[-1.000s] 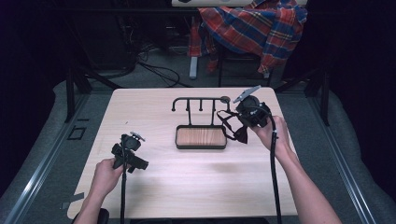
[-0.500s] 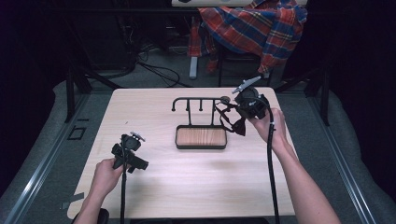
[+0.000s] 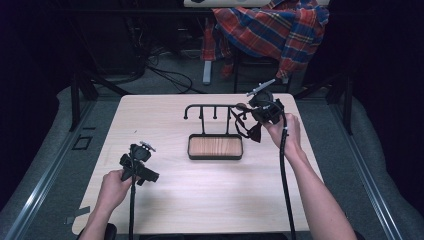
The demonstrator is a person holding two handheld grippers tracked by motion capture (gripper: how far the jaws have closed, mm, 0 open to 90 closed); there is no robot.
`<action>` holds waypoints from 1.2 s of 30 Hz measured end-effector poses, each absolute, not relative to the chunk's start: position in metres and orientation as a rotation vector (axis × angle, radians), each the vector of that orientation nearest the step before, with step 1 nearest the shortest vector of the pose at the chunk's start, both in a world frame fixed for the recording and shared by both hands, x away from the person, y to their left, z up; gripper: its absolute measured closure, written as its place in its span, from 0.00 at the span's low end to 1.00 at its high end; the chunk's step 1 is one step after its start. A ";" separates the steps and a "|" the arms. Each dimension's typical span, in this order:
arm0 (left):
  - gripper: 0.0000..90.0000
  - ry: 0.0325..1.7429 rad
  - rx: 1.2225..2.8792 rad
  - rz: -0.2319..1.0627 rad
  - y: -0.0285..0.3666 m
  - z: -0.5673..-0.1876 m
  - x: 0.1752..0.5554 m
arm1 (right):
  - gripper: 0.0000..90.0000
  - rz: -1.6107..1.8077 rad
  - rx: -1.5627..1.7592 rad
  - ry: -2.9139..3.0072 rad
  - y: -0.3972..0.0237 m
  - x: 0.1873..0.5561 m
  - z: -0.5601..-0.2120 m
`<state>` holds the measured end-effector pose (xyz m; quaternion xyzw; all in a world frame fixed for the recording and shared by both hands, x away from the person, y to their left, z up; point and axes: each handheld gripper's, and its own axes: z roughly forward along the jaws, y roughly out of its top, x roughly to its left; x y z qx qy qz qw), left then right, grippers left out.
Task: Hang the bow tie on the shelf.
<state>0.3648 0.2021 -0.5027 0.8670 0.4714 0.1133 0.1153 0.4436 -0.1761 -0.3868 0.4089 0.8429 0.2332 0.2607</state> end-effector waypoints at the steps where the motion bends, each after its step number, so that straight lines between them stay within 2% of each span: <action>1: 0.17 1.380 2.542 0.332 0.202 -0.503 0.365 | 0.98 0.618 1.114 2.284 -0.176 0.445 -0.388; 16: 0.17 1.375 2.544 0.336 0.202 -0.503 0.365 | 0.98 0.635 1.252 2.283 -0.187 0.460 -0.407; 36: 0.17 1.370 2.548 0.340 0.201 -0.503 0.365 | 0.96 0.853 1.492 2.326 -0.195 0.468 -0.444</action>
